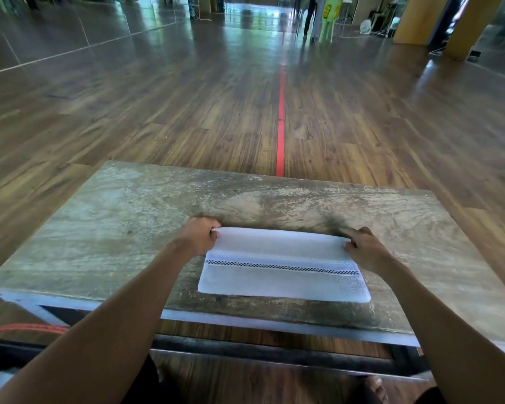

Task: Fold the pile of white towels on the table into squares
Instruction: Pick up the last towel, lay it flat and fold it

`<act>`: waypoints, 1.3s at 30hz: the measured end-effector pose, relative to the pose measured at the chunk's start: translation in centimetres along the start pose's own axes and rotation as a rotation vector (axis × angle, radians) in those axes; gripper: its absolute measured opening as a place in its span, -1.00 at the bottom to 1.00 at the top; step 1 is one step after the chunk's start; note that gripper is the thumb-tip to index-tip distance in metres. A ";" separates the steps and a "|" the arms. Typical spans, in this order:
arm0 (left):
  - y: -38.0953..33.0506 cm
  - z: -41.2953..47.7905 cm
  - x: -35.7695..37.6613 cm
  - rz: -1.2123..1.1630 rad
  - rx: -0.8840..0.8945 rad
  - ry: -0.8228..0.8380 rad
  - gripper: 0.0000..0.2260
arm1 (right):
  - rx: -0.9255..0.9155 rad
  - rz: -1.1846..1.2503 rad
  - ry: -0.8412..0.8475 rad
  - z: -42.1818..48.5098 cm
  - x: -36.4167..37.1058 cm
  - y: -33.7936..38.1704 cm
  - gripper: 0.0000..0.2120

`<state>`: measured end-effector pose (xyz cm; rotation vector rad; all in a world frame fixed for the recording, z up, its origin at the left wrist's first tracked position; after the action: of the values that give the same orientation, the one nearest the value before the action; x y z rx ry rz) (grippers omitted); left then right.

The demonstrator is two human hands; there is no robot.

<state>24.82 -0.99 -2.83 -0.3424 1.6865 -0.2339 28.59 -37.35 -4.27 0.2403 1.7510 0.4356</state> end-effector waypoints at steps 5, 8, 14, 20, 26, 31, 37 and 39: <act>-0.3 -0.3 -0.7 0.011 0.023 0.016 -0.85 | -0.007 -0.122 0.038 0.3 0.0 0.8 -0.68; -0.2 -0.7 -0.8 -0.007 0.028 0.057 -0.86 | -0.032 -0.118 0.050 0.2 -0.5 1.3 -0.80; -0.6 -2.3 -3.1 -0.267 0.057 0.175 -0.95 | -0.066 0.113 0.136 -2.4 -3.2 2.1 -0.91; -1.7 -5.2 -5.1 -0.324 0.115 0.334 -0.84 | -0.110 0.252 0.212 -5.6 -6.9 2.7 -0.81; -2.4 -6.4 -7.7 -0.375 0.163 0.217 -0.90 | -0.172 0.208 0.036 -7.3 -9.8 4.0 -0.84; -3.9 -7.0 -14.6 -0.333 0.226 -0.420 -0.85 | -0.209 0.179 -0.479 -8.5 -15.5 6.5 -0.85; -4.2 -7.8 -15.0 -0.170 0.322 -0.621 -0.84 | -0.226 0.079 -0.540 -8.8 -15.6 6.4 -0.84; -3.4 -6.6 -11.8 -0.121 0.290 -0.372 -0.83 | -0.260 0.004 -0.283 -7.9 -11.5 5.5 -0.76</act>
<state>19.97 -0.27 10.28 -0.2516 1.2466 -0.4694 23.15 -38.07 9.70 0.1130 1.4018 0.5974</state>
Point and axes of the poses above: each hand's wrist, its own z-axis towards the middle knuckle, its own x-axis out of the palm, y = z × x, the point moved 10 cm from there along z, towards the middle knuckle, and after that the axes turned 3 degrees about -x, right-handed, at the moved point
